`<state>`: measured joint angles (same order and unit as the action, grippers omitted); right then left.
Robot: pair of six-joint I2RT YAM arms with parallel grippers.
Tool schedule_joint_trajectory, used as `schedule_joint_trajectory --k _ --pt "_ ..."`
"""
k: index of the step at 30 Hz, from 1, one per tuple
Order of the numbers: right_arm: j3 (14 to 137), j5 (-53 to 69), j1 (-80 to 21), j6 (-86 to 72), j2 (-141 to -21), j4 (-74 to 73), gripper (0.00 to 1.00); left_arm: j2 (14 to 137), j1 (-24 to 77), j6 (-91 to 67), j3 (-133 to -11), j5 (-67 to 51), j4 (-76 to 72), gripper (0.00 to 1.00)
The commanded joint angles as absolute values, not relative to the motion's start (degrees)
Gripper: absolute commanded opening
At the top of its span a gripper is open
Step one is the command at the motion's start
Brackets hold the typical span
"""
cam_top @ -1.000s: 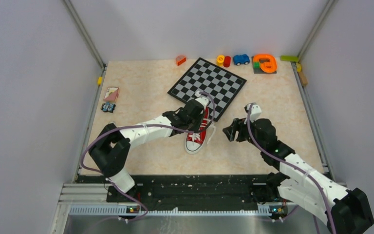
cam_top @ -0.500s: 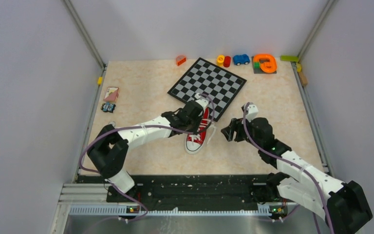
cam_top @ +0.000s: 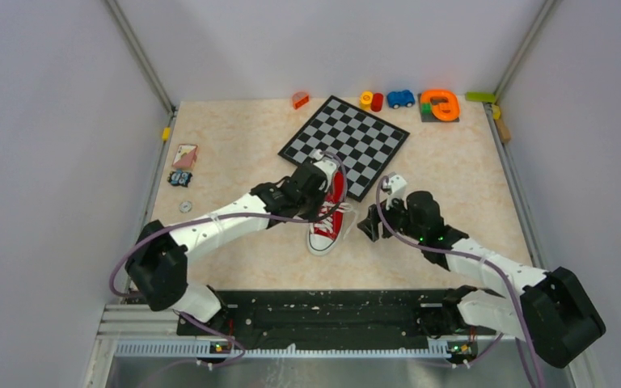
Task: Tie the shoes
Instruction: Tie the shoelace on the shoe.
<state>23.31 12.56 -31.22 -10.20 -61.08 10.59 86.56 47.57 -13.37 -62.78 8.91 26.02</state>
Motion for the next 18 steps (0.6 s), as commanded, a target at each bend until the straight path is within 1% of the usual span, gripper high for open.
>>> schedule_joint_trajectory --k 1,6,10,13,14,15,17,18 --pt "25.9 18.8 -30.7 -2.4 -64.2 18.4 0.65 82.2 46.1 -12.4 -64.1 9.8 27.9 0.00" --pt "29.3 17.0 -31.0 -0.3 -71.1 20.2 0.61 79.6 43.3 -12.5 -63.2 8.3 27.4 0.00" --pt "31.2 15.8 -31.6 1.3 -77.2 23.5 0.55 77.3 41.2 -12.4 -62.9 7.1 27.4 0.00" --pt "32.4 16.4 -31.9 0.8 -80.4 26.3 0.53 75.4 39.5 -12.4 -62.9 5.7 27.9 0.00" --pt "33.1 16.4 -32.1 0.8 -81.4 26.6 0.50 74.6 38.9 -12.3 -62.6 5.0 28.1 0.00" --pt "33.9 16.5 -32.3 0.8 -82.3 26.5 0.44 73.7 38.1 -12.4 -62.5 4.3 28.2 0.00" --pt "35.9 17.5 -32.5 0.9 -83.8 25.1 0.23 72.2 36.6 -12.5 -61.8 2.7 28.4 0.00" --pt "36.8 18.2 -32.5 1.0 -83.8 24.1 0.15 71.6 35.7 -12.7 -61.4 2.2 28.5 0.00"
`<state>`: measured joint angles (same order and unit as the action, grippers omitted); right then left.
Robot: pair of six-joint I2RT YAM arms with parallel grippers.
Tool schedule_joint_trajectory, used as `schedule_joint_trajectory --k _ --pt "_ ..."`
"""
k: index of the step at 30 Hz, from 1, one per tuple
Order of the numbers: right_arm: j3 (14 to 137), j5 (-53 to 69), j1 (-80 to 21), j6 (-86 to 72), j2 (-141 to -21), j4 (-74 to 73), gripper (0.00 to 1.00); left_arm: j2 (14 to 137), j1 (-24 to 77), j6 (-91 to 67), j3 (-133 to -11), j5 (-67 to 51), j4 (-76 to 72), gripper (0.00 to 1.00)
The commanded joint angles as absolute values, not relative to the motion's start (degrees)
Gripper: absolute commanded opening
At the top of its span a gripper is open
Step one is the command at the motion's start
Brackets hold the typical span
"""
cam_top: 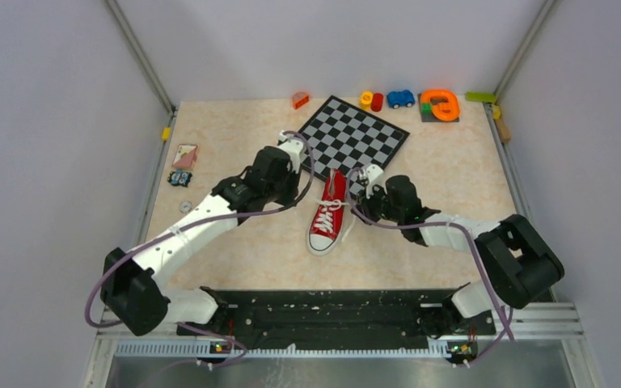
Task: Tie the shoes
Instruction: Tie the shoelace on the shoe.
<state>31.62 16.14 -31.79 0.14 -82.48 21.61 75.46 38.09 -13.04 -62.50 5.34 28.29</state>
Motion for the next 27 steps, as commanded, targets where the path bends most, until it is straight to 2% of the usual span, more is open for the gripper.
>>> schedule_joint_trajectory --k 1,4,10,15,19,27 --pt "37.0 19.1 -32.5 0.9 -83.3 23.7 0.10 70.9 34.8 -13.0 -61.0 1.7 28.5 0.00" --pt "35.0 19.7 -32.6 -0.4 -79.8 26.1 0.00 68.9 32.3 -14.3 -59.6 1.4 28.4 0.00" --pt "36.9 17.9 -32.6 -2.5 -75.2 16.2 0.00 64.7 23.8 -19.9 -53.8 0.4 23.0 0.00" --pt "37.1 12.3 -32.6 -5.3 -74.6 6.5 0.00 65.5 15.8 -24.1 -48.8 -6.5 14.9 0.00" --pt "36.0 12.7 -32.5 -8.4 -77.5 2.8 0.00 69.1 11.4 -26.1 -46.5 -6.7 9.4 0.00" --pt "37.8 3.1 -29.3 -18.4 -84.7 -4.3 0.00 76.7 5.8 -25.9 -46.4 -6.2 4.9 0.00"
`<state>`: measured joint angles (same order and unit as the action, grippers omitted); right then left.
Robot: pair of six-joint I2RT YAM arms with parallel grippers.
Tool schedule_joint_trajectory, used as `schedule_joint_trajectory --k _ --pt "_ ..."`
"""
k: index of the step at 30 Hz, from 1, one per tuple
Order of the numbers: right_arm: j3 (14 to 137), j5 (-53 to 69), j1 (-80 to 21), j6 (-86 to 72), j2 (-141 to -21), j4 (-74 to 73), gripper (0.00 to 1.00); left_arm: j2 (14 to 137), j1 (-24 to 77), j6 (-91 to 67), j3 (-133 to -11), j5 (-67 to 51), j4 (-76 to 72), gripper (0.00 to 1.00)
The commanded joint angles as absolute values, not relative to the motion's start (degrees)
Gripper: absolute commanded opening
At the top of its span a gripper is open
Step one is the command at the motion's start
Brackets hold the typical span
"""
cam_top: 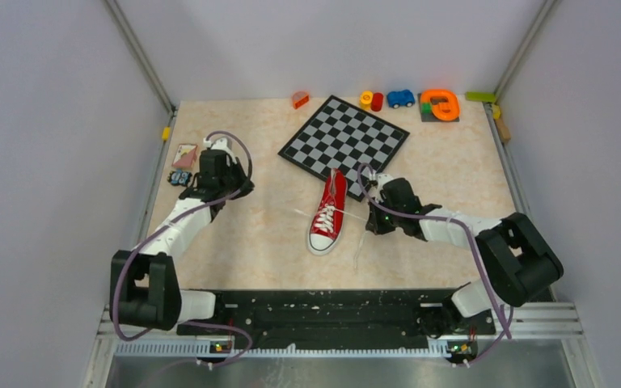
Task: Tie the shoes
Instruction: Tie the shoelace on the shoe.
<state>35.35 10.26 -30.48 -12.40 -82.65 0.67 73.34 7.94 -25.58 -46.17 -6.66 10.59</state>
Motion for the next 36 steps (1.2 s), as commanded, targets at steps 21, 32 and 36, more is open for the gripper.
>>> schedule_joint_trajectory --k 21,32,36 --pt "36.7 9.1 -29.3 -11.2 -65.5 -3.8 0.54 73.5 20.1 3.8 -37.5 -33.6 -12.3 0.81" --pt "35.6 16.0 -29.3 -8.9 -61.8 -0.9 0.55 82.8 24.3 27.9 -46.4 -47.1 2.6 0.61" --pt "35.7 15.9 -29.3 -8.6 -61.2 -1.0 0.54 87.0 25.3 30.7 -51.2 -48.8 8.9 0.57"
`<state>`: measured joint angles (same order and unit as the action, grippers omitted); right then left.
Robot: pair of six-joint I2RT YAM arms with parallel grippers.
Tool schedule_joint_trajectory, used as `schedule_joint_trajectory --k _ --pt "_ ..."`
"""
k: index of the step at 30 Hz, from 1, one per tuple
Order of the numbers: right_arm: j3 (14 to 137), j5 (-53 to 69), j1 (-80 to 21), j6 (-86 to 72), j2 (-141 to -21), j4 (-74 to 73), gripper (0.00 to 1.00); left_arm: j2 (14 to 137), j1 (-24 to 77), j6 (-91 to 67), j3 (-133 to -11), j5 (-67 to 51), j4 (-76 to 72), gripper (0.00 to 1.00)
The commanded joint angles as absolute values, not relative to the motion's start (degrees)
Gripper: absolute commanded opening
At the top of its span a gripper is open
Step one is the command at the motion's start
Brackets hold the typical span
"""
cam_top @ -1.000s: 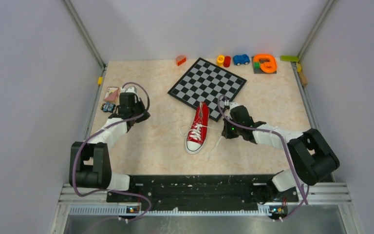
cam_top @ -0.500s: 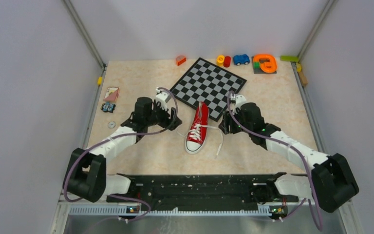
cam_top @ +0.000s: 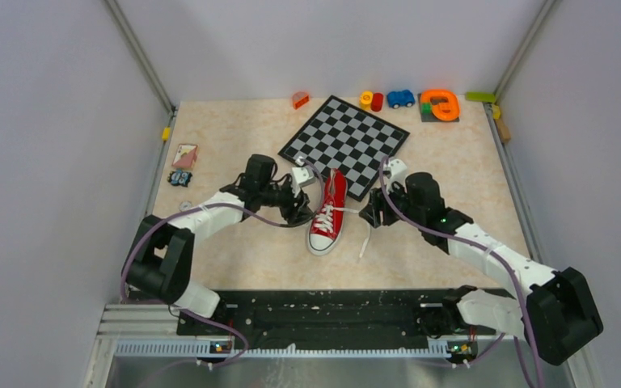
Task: Tie the shoes
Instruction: Tie the shoelace on the shoe.
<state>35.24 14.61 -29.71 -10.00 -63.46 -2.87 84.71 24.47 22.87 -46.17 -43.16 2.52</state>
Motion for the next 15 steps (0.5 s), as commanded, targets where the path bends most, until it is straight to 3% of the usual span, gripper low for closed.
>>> schedule_joint_trajectory --k 1,6,11,15 --pt "35.6 16.0 -29.3 -8.6 -61.0 -0.9 0.54 87.7 26.0 31.4 -51.6 -48.8 9.4 0.56" --pt "34.9 15.9 -29.3 -9.3 -61.6 -0.4 0.54 89.9 27.4 32.7 -53.0 -47.6 11.1 0.48" --pt "33.9 16.5 -29.3 -10.6 -62.1 2.6 0.53 91.2 28.9 34.9 -54.2 -47.3 13.1 0.48" --pt "33.8 16.8 -29.3 -10.8 -62.1 3.0 0.53 92.1 29.1 33.8 -54.6 -45.6 12.5 0.37"
